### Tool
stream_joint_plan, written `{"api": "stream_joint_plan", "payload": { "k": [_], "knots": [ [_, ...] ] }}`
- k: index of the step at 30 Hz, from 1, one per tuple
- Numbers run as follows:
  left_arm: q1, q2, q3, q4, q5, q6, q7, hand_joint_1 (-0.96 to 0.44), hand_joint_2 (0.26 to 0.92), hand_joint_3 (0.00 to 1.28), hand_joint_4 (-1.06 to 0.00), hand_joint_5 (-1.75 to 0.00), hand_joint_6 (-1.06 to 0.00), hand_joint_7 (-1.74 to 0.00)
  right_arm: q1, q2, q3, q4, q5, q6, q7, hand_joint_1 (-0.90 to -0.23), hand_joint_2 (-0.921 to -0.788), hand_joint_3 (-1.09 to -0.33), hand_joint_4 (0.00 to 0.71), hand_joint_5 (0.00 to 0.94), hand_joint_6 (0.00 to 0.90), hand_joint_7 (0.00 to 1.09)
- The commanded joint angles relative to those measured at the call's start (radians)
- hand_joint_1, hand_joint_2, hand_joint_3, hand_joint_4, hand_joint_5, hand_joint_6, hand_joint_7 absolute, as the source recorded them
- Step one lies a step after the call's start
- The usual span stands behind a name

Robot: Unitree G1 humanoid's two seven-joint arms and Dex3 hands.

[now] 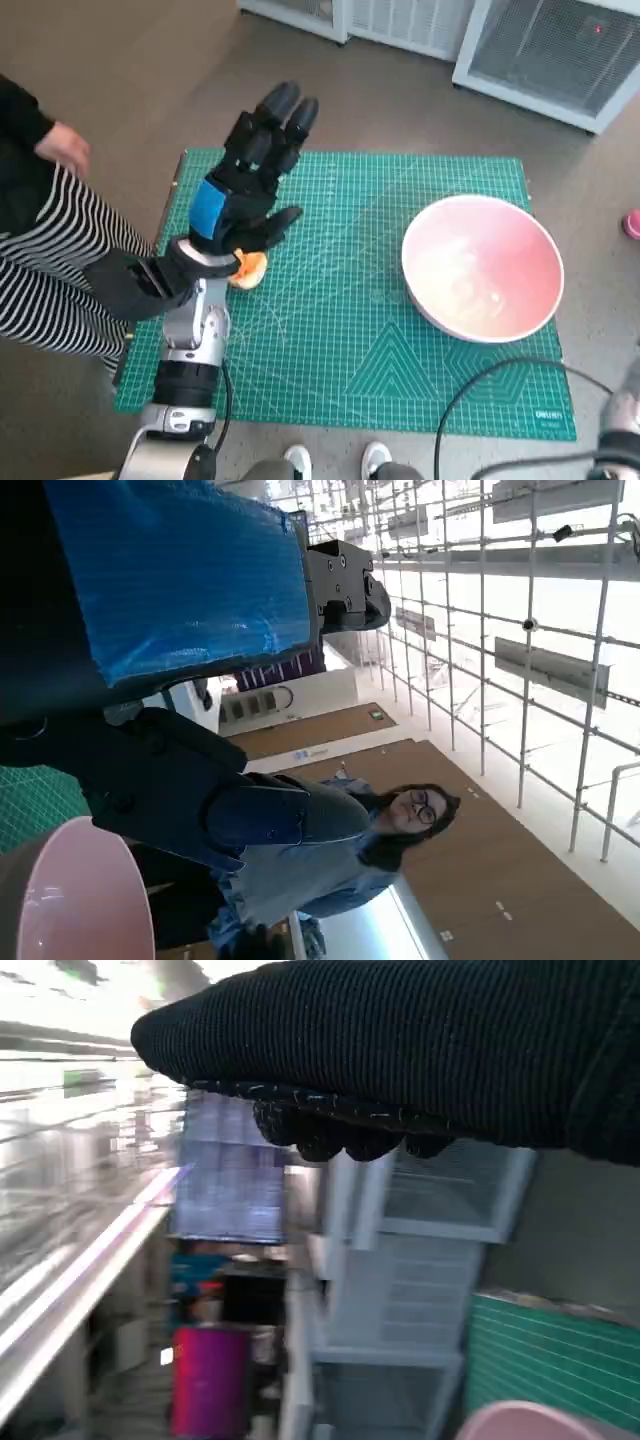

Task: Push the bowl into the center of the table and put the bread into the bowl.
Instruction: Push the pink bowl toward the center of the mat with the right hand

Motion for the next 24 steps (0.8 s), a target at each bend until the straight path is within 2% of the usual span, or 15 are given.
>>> {"api": "stream_joint_plan", "payload": {
  "k": [1,5,11,24],
  "knots": [
    [-0.012,0.013,0.009,0.004,-0.014,0.013,-0.006,-0.61,0.921,0.33,-0.04,-0.04,0.0,-0.32,-0.019,0.006,0.008,0.098,0.003,0.03,0.006,-0.559,-0.921,-0.841,0.069,0.006,0.037,0.36],
    [-0.013,0.021,0.014,0.003,-0.015,0.018,-0.009,-0.61,0.921,0.33,-0.04,-0.04,0.0,-0.32,-0.042,0.026,0.012,0.143,0.014,0.057,0.028,-0.587,-0.921,-0.82,0.07,0.005,0.049,0.36],
    [-0.012,0.03,0.021,0.0,-0.015,0.02,-0.013,-0.61,0.921,0.33,-0.04,-0.04,0.0,-0.32,-0.076,0.053,0.024,0.18,0.014,0.1,0.052,-0.595,-0.921,-0.808,0.079,0.008,0.052,0.35],
    [0.003,0.036,0.02,-0.013,0.007,0.012,0.003,-0.62,0.921,0.33,-0.04,-0.04,0.0,-0.34,-0.131,0.12,0.079,0.211,-0.016,0.148,0.06,-0.595,-0.921,-0.832,0.095,0.009,0.067,0.33]
  ]
}}
